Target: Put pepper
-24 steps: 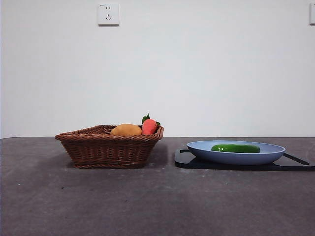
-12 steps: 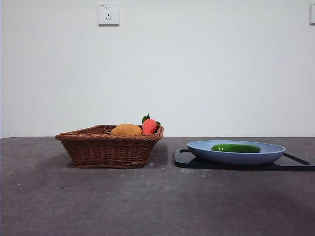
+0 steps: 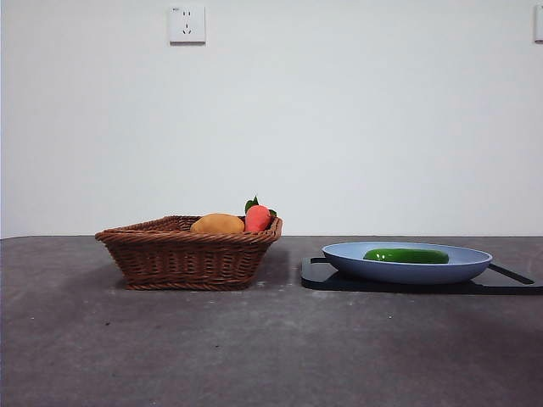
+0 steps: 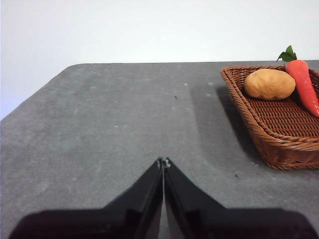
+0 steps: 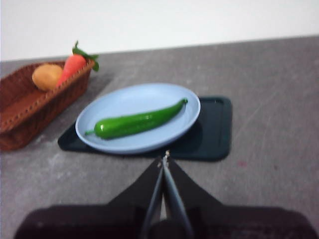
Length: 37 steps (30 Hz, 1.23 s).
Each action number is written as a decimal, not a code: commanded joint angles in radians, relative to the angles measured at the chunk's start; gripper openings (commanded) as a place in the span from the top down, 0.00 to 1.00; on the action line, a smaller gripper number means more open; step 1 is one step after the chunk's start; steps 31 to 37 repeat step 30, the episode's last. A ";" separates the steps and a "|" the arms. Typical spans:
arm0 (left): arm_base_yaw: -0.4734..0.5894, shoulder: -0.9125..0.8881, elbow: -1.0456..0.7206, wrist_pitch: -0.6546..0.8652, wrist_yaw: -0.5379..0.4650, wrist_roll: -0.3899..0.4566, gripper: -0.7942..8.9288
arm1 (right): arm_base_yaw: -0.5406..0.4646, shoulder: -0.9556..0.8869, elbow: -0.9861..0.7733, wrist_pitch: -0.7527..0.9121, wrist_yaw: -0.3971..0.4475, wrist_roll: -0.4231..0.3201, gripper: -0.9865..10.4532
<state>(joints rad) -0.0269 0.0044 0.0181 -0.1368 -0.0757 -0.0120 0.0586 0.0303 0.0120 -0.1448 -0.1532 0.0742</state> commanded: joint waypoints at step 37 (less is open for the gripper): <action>0.002 -0.003 -0.006 0.009 0.001 -0.006 0.91 | 0.002 -0.026 -0.004 -0.019 0.003 0.033 0.90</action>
